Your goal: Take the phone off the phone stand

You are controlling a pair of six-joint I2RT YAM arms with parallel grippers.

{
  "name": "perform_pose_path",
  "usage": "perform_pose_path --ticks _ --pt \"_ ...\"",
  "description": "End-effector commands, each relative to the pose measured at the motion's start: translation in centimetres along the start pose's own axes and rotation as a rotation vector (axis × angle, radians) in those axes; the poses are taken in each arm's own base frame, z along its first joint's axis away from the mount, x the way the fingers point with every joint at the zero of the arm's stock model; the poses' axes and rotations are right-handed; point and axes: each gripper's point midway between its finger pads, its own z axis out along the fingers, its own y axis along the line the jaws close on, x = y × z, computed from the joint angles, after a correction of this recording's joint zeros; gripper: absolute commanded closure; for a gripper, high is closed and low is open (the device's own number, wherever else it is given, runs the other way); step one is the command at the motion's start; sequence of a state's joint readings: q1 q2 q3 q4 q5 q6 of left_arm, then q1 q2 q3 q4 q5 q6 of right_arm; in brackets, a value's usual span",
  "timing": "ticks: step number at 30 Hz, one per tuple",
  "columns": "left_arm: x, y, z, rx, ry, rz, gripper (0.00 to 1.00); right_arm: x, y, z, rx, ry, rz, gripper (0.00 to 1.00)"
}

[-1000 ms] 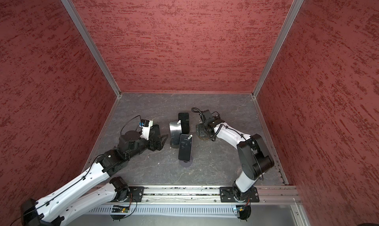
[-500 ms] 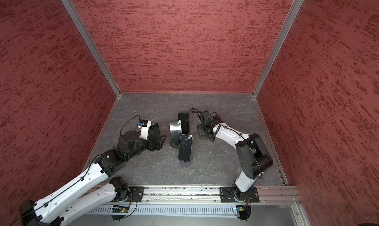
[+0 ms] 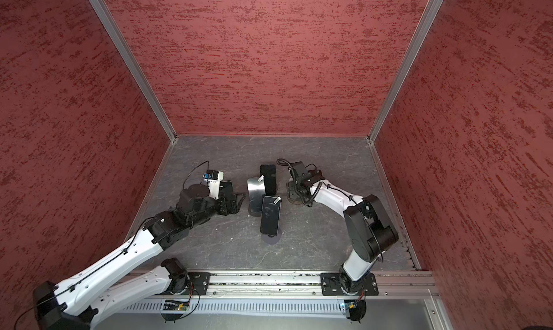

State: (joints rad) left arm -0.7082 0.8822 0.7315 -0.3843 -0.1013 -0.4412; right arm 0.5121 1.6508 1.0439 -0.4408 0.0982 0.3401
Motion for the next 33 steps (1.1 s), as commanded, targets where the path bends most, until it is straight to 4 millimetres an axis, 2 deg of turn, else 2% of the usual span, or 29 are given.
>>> perform_pose_path --ticks 1,10,18,26,33 --pt "-0.4 -1.3 0.3 0.045 -0.003 0.003 0.01 -1.3 1.2 -1.8 -0.057 -0.068 0.001 0.49" --pt "0.3 -1.8 2.3 0.058 0.017 0.064 0.01 -2.8 1.7 -2.8 -0.066 -0.089 0.030 0.49" --pt "0.6 -2.2 1.6 0.082 -0.002 0.075 0.01 -5.2 1.7 -4.0 -0.035 -0.132 0.061 0.48" --pt "0.4 -1.9 1.3 0.080 -0.043 0.090 0.01 -6.4 -0.3 -4.3 0.028 -0.146 0.085 0.48" --pt "-0.3 -1.5 1.5 0.048 -0.078 0.091 0.01 -7.7 -3.6 -3.5 0.046 -0.148 0.123 0.47"
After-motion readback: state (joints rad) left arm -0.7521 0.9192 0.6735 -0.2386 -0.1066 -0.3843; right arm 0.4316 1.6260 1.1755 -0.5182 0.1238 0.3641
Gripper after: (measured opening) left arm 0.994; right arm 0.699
